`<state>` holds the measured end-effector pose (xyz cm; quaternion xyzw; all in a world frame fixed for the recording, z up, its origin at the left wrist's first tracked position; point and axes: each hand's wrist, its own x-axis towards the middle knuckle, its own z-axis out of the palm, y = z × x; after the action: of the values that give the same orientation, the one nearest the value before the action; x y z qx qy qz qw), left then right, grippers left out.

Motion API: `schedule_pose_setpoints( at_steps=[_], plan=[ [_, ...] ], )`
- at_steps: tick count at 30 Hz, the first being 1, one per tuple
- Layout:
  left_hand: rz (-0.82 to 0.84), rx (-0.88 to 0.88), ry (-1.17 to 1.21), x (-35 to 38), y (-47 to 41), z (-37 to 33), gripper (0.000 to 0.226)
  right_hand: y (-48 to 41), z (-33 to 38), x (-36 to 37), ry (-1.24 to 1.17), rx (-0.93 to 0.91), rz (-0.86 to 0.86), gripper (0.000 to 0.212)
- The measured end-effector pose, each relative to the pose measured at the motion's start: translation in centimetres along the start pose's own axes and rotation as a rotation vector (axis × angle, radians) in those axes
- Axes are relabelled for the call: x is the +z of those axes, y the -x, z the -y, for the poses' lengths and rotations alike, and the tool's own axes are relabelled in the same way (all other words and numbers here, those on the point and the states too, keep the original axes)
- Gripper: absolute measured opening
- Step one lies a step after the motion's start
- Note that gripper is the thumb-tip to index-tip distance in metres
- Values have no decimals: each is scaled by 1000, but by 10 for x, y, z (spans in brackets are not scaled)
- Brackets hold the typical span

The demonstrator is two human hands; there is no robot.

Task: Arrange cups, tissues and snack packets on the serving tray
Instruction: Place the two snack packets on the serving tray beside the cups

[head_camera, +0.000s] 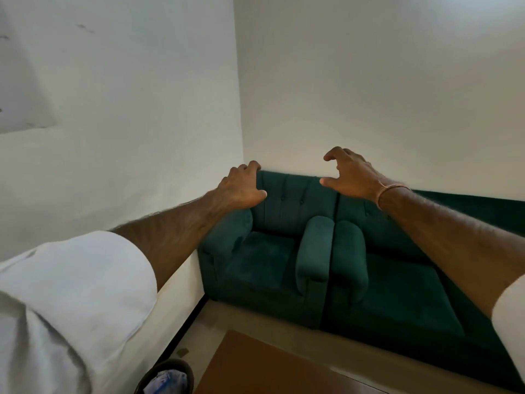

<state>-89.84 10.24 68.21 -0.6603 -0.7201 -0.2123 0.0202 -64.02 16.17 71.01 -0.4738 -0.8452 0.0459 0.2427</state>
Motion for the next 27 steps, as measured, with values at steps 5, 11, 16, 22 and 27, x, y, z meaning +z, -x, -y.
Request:
schedule_pose_setpoints(
  at_steps=[5, 11, 16, 22, 27],
  plan=[
    [-13, 39, 34, 7, 7, -66, 73, 31, -44, -42, 4, 7, -18, 60],
    [29, 97, 59, 28, 0, -122, 73, 62, -92, -66, 10, 81, -27, 58],
    [126, 169, 77, 67, -5, -159, 73, 98, -139, -61, 17, 203, -4, 57],
    [281, 253, 107, 150, 8, -209, 73, 165, -211, -34, 39, 376, 36, 57],
    [428, 313, 110, 235, 40, -268, 72, 244, -283, -12, 65, 522, 101, 54]
  ],
)
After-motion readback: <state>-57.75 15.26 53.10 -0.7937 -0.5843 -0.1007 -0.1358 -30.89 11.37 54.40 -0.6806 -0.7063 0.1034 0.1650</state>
